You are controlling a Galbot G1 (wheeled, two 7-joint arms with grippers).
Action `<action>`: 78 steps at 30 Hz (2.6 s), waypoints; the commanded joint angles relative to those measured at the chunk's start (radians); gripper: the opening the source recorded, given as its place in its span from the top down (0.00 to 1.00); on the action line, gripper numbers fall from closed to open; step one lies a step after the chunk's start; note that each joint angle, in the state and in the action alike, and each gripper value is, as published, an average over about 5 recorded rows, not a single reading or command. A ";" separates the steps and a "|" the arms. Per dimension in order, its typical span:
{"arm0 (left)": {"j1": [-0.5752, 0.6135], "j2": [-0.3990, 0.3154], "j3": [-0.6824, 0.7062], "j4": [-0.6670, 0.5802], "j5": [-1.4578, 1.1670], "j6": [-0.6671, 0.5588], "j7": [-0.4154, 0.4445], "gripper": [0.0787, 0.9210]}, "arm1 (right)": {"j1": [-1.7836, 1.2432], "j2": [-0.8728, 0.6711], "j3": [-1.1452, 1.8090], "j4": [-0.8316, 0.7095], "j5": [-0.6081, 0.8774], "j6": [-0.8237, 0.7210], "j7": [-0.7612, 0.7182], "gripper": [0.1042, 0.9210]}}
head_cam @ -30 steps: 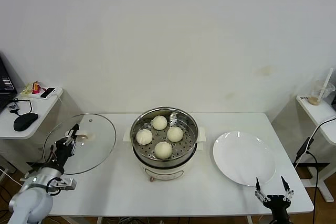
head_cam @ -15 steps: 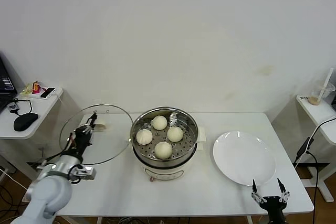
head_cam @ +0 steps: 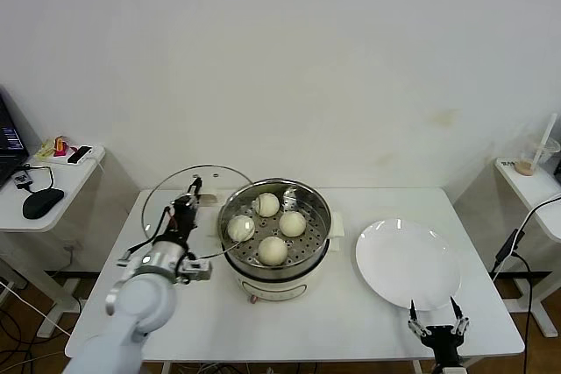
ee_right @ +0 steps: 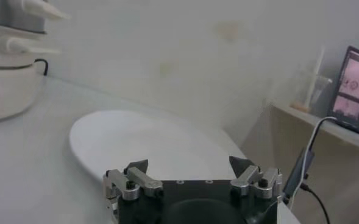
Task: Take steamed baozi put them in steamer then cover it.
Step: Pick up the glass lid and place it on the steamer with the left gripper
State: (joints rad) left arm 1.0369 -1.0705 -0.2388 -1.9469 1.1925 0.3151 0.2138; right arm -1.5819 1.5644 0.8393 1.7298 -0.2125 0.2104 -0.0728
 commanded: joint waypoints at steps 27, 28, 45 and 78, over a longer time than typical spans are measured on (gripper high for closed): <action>-0.104 -0.392 0.246 0.130 0.279 0.141 0.134 0.93 | 0.080 -0.019 -0.065 -0.123 -0.049 -0.007 0.008 0.12; -0.101 -0.394 0.246 0.134 0.283 0.139 0.133 0.93 | 0.079 -0.019 -0.065 -0.123 -0.050 -0.007 0.008 0.12; -0.103 -0.398 0.233 0.163 0.300 0.125 0.126 0.93 | 0.062 -0.020 -0.072 -0.089 -0.029 0.002 0.009 0.12; -0.097 -0.407 0.209 0.188 0.331 0.100 0.120 0.93 | -0.002 -0.032 -0.084 0.166 0.147 -0.107 -0.067 0.12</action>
State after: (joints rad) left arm 0.9393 -1.4775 -0.0280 -1.7675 1.5157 0.4177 0.3359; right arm -1.5801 1.5329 0.7555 1.8646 -0.0827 0.1137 -0.1336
